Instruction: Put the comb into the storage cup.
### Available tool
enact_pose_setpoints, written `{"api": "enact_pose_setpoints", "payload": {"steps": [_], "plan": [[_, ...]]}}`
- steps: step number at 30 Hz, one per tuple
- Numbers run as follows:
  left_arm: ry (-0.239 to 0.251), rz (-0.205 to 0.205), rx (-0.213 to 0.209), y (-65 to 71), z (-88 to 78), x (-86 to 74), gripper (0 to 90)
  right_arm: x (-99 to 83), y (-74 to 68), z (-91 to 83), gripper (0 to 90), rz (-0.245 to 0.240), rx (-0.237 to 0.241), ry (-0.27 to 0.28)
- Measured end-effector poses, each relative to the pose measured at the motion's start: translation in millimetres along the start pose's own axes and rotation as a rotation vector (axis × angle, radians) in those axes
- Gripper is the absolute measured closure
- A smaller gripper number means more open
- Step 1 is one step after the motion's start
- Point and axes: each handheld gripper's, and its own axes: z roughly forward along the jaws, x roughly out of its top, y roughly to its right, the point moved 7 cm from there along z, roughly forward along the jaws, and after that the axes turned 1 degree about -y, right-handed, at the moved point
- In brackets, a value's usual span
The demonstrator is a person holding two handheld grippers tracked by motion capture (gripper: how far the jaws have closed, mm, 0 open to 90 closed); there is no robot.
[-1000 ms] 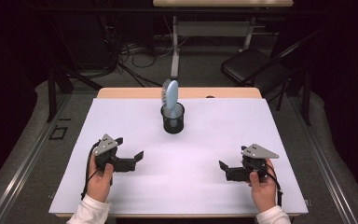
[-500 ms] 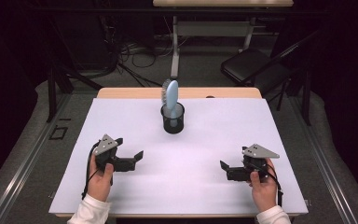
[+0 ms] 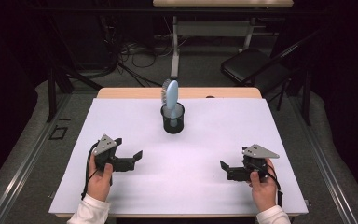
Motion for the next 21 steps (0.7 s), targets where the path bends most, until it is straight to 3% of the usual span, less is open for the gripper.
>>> {"api": "enact_pose_setpoints", "payload": {"steps": [21], "plan": [[-0.003, 0.000, 0.002, -0.8, 0.1, -1.1, 0.7, -1.3, 1.3, 0.5, 0.0, 0.003, -0.002, -0.003]]}}
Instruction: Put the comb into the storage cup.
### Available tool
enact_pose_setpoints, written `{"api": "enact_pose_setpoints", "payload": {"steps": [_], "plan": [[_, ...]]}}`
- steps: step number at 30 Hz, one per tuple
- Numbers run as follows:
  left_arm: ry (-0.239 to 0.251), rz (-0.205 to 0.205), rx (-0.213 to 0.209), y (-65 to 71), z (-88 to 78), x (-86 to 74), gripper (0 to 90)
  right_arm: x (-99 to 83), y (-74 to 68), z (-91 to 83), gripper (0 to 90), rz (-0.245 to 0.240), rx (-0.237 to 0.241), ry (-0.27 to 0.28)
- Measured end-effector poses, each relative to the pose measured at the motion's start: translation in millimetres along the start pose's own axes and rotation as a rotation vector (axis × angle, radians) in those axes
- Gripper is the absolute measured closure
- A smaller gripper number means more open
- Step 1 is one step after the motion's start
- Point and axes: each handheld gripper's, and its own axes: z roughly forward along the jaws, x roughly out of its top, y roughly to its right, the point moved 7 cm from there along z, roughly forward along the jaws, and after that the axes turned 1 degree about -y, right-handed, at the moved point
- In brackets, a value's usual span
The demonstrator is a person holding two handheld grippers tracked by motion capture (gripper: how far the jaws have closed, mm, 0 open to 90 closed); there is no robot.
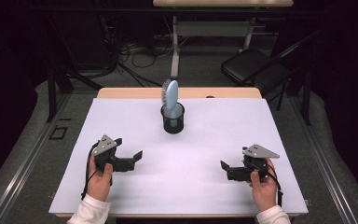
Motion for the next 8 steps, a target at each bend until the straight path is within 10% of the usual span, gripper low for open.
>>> {"api": "enact_pose_setpoints", "payload": {"steps": [8], "plan": [[-0.013, -0.015, 0.010, -5.0, 1.6, -3.0, 0.7, -1.9, 1.5, 1.4, 0.0, -0.006, -0.006, -0.010]]}}
